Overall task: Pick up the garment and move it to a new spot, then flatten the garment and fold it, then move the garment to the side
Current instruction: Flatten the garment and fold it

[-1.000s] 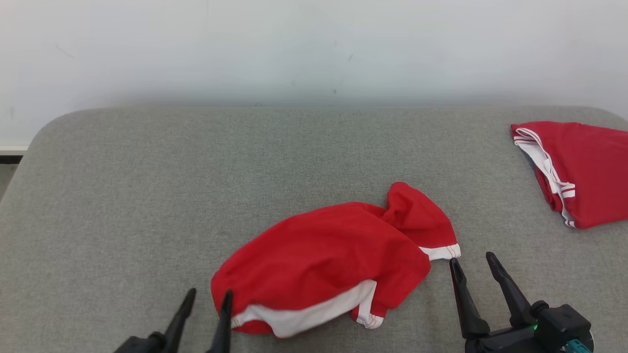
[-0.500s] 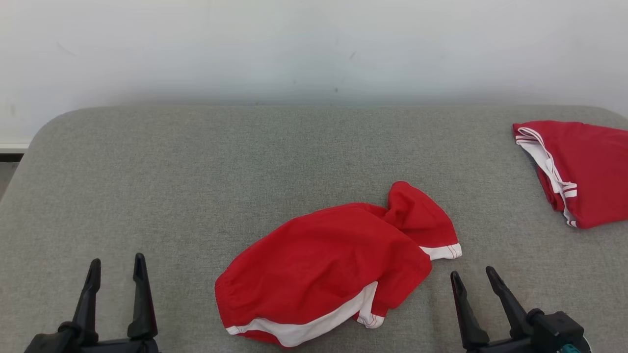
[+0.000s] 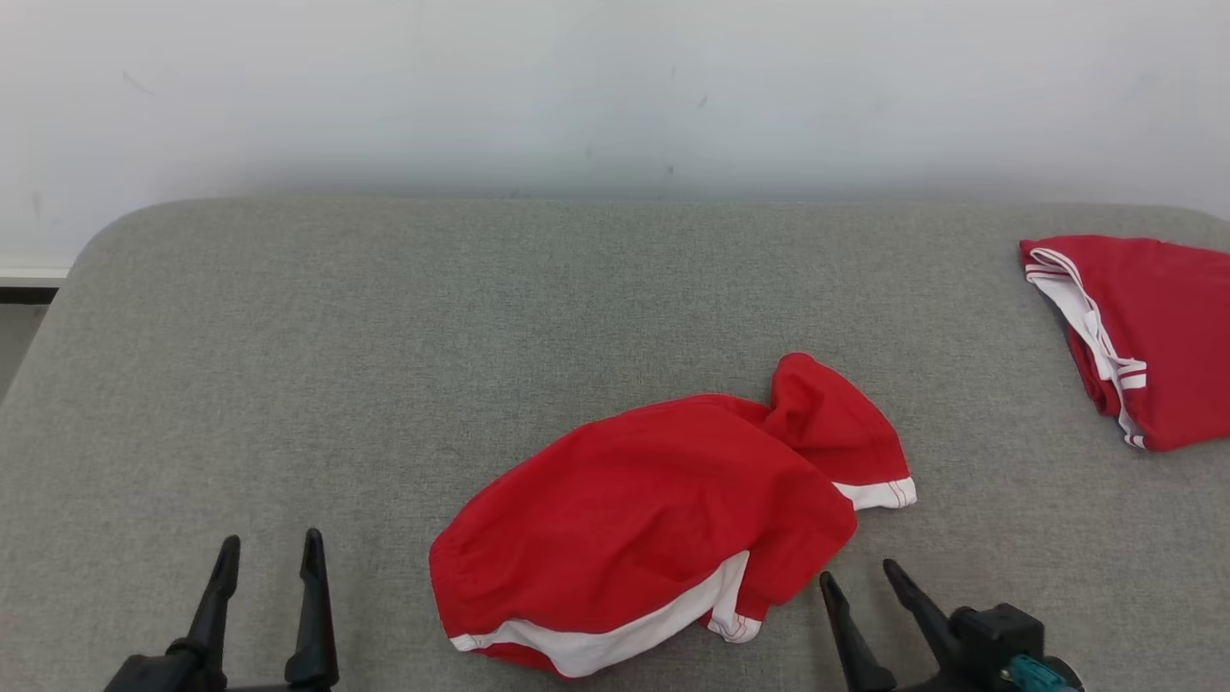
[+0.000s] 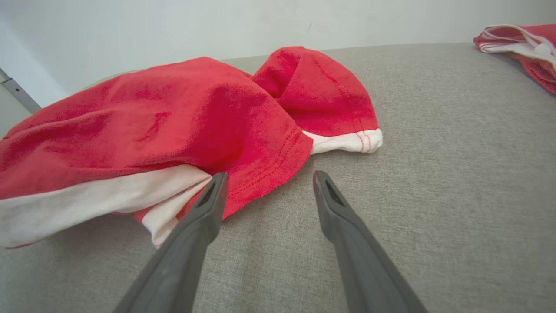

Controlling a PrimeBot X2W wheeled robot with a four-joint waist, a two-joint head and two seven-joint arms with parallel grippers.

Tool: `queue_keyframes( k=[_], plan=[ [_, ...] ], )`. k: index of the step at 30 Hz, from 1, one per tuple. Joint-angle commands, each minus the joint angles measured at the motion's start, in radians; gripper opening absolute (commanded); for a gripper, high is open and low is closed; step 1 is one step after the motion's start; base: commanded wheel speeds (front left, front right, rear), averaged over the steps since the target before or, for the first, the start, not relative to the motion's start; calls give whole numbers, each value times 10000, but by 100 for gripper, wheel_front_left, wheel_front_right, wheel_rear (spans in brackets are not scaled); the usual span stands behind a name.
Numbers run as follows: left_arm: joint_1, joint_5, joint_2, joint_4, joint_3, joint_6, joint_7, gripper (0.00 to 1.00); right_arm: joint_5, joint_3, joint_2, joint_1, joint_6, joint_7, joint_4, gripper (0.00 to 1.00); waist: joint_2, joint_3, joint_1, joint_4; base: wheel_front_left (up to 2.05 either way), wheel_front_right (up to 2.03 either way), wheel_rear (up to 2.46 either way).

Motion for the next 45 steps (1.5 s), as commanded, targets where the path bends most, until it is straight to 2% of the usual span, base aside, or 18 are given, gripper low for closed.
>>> queue_keyframes(
  k=[1,14,15,16,17,18,19,23,28,33,37,42,43,45],
  plan=[
    [-94,151,-7,138,-32,-37,-1,100,40,97,63,-174,-31,110,212,100,0,-28,0,49,0,0,0],
    [-203,484,-4,697,-81,-135,-1,100,283,656,671,-1517,-31,827,2589,100,0,-84,0,263,0,0,0],
    [-187,487,-2,700,-93,-134,-1,100,347,677,722,-1579,-31,900,2791,88,0,-83,0,275,0,0,0],
    [-180,483,-2,702,-105,-129,-1,100,379,697,746,-1641,-31,921,2942,48,0,-80,0,284,0,0,0],
    [-177,479,-4,708,-122,-121,-1,100,401,714,765,-1723,-29,870,3055,36,0,-76,0,291,0,0,0],
    [-178,471,-4,713,-131,-111,-1,100,468,725,785,-1785,-31,777,3144,5,0,-72,0,295,0,0,0],
    [-179,452,-4,710,-140,-96,-1,100,540,736,802,-1834,-31,705,3250,0,0,-69,0,292,0,0,0],
    [-134,411,-3,684,-180,-17,-1,100,793,750,772,-1989,-31,345,3588,0,0,-108,0,245,0,0,0],
    [-35,389,-3,727,-186,-2,-1,100,971,376,158,-2072,-31,-163,3558,0,0,-212,0,109,0,0,0],
    [95,378,-5,727,-178,6,-1,100,1031,-152,-572,-1775,-31,-331,2966,0,0,-348,0,-30,0,0,0],
    [184,358,-4,723,-245,50,-1,100,986,-704,-1169,-1437,-31,-139,2326,0,0,-425,0,-97,0,0,0],
    [187,337,-4,727,-260,54,-1,100,1438,-984,-1264,-1048,-29,566,1683,0,0,-437,0,-134,0,0,0],
    [204,318,-5,712,-308,65,-1,100,1545,-1004,-1430,-908,-31,780,1340,98,0,-442,0,-137,0,0,0],
    [221,287,-4,714,-323,65,-1,100,1524,-1061,-1415,-740,-29,715,1008,100,0,-458,0,-143,0,0,0]
  ],
)
